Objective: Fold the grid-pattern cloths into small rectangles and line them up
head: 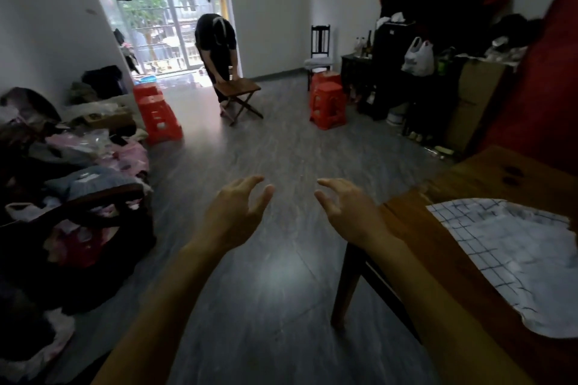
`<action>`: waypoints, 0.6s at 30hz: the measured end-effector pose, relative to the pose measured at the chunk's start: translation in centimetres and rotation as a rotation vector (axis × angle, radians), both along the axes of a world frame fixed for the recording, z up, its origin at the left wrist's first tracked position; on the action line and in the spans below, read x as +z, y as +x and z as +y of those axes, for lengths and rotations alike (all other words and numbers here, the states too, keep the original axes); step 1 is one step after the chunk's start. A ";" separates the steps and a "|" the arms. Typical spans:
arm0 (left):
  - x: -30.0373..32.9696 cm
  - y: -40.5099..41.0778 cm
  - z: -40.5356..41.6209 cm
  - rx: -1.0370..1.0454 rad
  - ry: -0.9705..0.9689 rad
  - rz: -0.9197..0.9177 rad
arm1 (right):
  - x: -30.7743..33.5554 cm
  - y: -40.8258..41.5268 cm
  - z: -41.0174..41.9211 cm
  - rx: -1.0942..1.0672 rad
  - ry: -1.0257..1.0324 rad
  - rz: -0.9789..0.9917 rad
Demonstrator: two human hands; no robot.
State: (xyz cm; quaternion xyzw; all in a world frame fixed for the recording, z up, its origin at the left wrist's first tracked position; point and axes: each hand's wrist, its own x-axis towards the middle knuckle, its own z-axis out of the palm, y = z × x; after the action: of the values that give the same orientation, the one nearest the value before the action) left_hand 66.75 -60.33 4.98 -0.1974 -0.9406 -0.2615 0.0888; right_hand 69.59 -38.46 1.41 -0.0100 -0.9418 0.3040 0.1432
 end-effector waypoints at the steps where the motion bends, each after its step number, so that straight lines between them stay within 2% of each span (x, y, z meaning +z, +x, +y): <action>1: -0.2 -1.7 0.9 -0.029 -0.042 0.009 | -0.5 -1.5 1.0 -0.033 -0.008 -0.002; 6: 0.5 -11.1 3.8 -0.118 -0.184 0.048 | -1.0 -9.4 4.5 -0.158 -0.042 0.002; 10: 0.8 -17.8 6.2 -0.184 -0.138 0.055 | -0.6 -14.7 5.9 -0.216 -0.073 0.023; 18: -3.1 -30.2 10.8 -0.342 -0.104 -0.042 | -2.5 -23.3 9.0 -0.393 -0.065 -0.040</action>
State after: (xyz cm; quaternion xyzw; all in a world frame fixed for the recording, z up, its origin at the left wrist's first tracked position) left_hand 36.57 -49.58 1.87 -0.3534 -0.9071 -0.2281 0.0129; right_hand 46.32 -29.41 -1.11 -0.2045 -0.9141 0.3000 0.1807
